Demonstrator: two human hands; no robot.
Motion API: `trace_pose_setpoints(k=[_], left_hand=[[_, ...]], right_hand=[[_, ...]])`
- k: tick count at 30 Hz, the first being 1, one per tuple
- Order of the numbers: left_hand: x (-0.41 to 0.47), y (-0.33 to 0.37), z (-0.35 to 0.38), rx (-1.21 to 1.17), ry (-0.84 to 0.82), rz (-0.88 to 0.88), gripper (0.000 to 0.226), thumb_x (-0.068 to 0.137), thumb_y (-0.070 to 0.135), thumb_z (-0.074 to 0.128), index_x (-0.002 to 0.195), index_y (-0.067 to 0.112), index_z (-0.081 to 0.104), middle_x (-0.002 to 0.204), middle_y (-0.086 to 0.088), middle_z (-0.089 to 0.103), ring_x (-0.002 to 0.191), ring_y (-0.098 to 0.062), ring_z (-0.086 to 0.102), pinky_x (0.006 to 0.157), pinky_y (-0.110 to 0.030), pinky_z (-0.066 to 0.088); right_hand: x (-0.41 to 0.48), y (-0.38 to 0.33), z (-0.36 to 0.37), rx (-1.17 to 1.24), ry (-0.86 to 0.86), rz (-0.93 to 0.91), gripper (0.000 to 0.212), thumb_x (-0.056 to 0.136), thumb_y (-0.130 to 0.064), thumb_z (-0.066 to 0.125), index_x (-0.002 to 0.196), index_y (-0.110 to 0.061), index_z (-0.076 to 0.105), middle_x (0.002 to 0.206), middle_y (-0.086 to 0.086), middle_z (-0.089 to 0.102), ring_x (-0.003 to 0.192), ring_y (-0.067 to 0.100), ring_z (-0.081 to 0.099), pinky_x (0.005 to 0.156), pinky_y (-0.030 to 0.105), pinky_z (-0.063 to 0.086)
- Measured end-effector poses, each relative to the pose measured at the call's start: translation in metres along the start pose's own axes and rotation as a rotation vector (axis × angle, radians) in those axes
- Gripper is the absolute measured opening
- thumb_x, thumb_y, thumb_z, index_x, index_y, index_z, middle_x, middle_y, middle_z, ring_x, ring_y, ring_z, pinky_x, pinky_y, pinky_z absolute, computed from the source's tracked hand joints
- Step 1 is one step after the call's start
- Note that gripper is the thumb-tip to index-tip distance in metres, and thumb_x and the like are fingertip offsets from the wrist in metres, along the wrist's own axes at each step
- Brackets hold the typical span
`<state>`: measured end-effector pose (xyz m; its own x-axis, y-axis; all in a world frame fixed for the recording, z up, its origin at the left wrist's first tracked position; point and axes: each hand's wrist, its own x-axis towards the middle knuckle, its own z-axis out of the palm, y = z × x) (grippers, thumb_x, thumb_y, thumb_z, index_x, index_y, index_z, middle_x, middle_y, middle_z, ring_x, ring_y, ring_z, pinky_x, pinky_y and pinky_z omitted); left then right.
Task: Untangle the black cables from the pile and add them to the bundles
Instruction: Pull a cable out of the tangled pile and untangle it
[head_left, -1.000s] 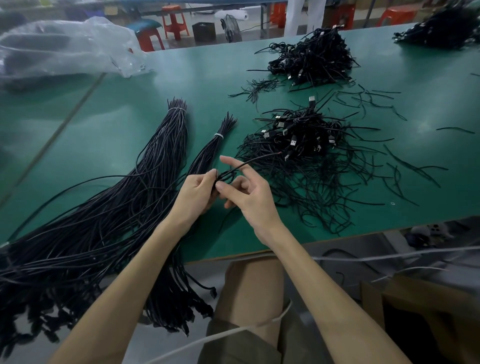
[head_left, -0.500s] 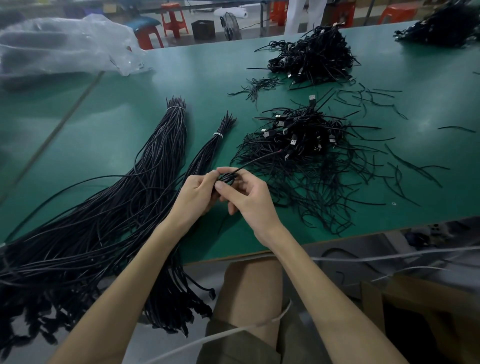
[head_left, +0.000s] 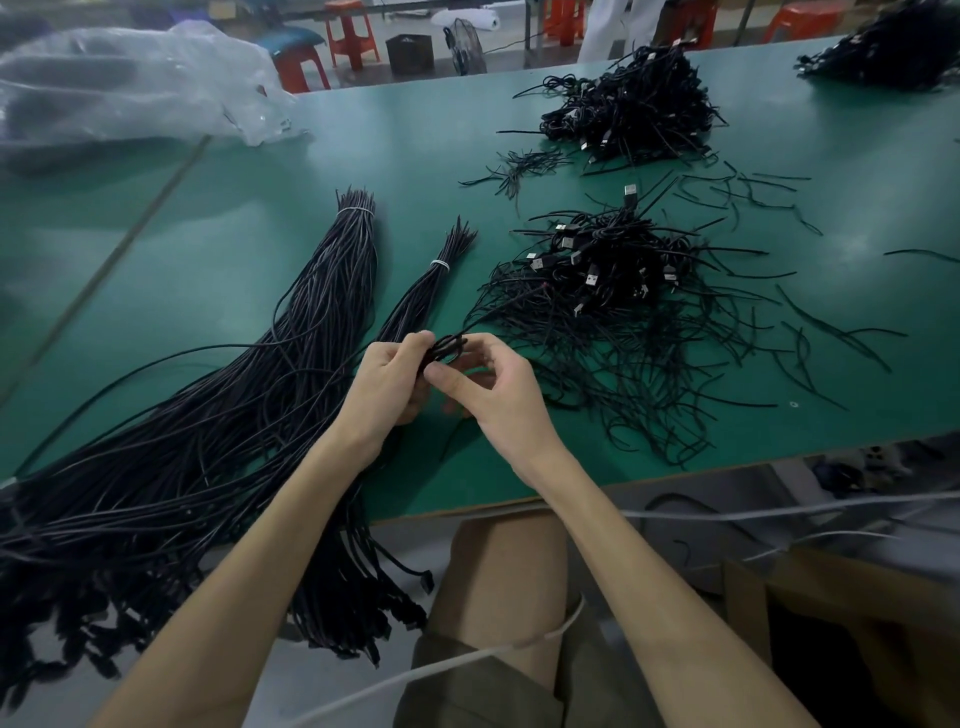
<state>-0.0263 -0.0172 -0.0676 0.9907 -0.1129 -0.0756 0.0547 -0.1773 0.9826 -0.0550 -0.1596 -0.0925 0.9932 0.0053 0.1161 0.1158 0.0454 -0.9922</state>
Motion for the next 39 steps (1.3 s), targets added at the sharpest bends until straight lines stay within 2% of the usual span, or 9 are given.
trace_pose_setpoints(k=[3,7,12,19,24,27,33,37,39], left_hand=[[-0.0001,0.0006,-0.0013,-0.078,0.001,-0.015,0.054,0.104,0.032,0.048,0.050,0.028,0.045,0.047,0.008,0.031,0.037,-0.009,0.022,0.037,-0.016,0.018],[0.0008,0.0003,-0.0023,-0.097,-0.016,-0.018,0.046,0.094,0.038,0.048,0.050,0.027,0.046,0.044,0.010,0.032,0.036,-0.010,0.021,0.037,-0.016,0.018],[0.0020,-0.0008,-0.0034,-0.092,-0.012,-0.032,0.048,0.094,0.033,0.045,0.046,0.027,0.037,0.046,0.007,0.028,0.038,-0.013,0.018,0.038,-0.017,0.018],[0.0031,0.0013,-0.0040,-0.127,0.014,-0.069,0.054,0.099,0.029,0.043,0.046,0.027,0.037,0.046,0.007,0.026,0.037,-0.013,0.017,0.039,-0.019,0.016],[0.0032,0.0034,-0.0025,-0.121,-0.005,-0.071,0.060,0.103,0.027,0.038,0.042,0.026,0.036,0.045,0.006,0.026,0.036,-0.013,0.017,0.038,-0.018,0.015],[0.0033,0.0033,-0.0016,-0.109,-0.012,-0.074,0.060,0.103,0.028,0.038,0.043,0.027,0.036,0.046,0.005,0.025,0.037,-0.013,0.017,0.038,-0.019,0.015],[0.0002,0.0031,-0.0001,-0.087,-0.011,-0.042,0.058,0.104,0.029,0.039,0.046,0.023,0.043,0.046,0.002,0.027,0.039,-0.017,0.021,0.039,-0.022,0.020],[-0.0033,0.0038,0.0018,-0.062,-0.002,0.003,0.053,0.106,0.030,0.047,0.055,0.019,0.056,0.052,-0.005,0.045,0.042,-0.022,0.037,0.040,-0.026,0.032],[-0.0039,0.0042,0.0018,-0.056,-0.005,0.046,0.046,0.106,0.028,0.049,0.063,0.019,0.061,0.057,-0.005,0.053,0.043,-0.023,0.045,0.039,-0.027,0.040]], right_hand=[[-0.0002,-0.0015,0.0024,-0.105,-0.020,0.001,0.029,0.089,-0.040,0.079,0.110,-0.027,0.064,0.111,0.003,0.068,0.101,0.022,0.067,0.094,0.050,0.053],[-0.0026,-0.0057,0.0025,-0.165,-0.008,-0.008,0.025,0.090,-0.042,0.077,0.107,-0.028,0.064,0.113,0.001,0.068,0.104,0.016,0.065,0.098,0.041,0.051],[-0.0039,-0.0090,0.0038,-0.186,0.016,-0.023,0.021,0.092,-0.036,0.076,0.101,-0.019,0.068,0.104,0.003,0.071,0.097,0.022,0.068,0.093,0.050,0.053],[-0.0042,-0.0035,0.0095,-0.374,0.027,-0.225,0.017,0.099,-0.026,0.068,0.104,-0.010,0.065,0.102,0.000,0.062,0.088,0.008,0.058,0.077,0.019,0.049],[-0.0051,-0.0033,0.0075,-0.342,0.065,-0.244,0.008,0.100,-0.014,0.066,0.095,-0.009,0.062,0.094,0.003,0.062,0.064,0.011,0.061,0.062,0.016,0.047],[-0.0053,-0.0037,0.0072,-0.339,0.070,-0.238,0.010,0.100,-0.014,0.065,0.093,-0.008,0.061,0.089,0.005,0.063,0.059,0.013,0.063,0.061,0.021,0.049],[-0.0059,-0.0041,0.0072,-0.320,0.120,-0.255,0.015,0.098,-0.013,0.066,0.086,-0.011,0.058,0.085,0.006,0.062,0.071,0.025,0.064,0.067,0.040,0.053],[-0.0054,-0.0030,0.0051,-0.308,0.182,-0.241,0.020,0.095,-0.010,0.067,0.080,-0.014,0.054,0.078,0.007,0.061,0.069,0.027,0.062,0.064,0.041,0.052],[-0.0054,-0.0024,0.0047,-0.313,0.198,-0.242,0.021,0.094,-0.010,0.068,0.079,-0.014,0.053,0.077,0.006,0.059,0.068,0.025,0.060,0.063,0.037,0.050]])
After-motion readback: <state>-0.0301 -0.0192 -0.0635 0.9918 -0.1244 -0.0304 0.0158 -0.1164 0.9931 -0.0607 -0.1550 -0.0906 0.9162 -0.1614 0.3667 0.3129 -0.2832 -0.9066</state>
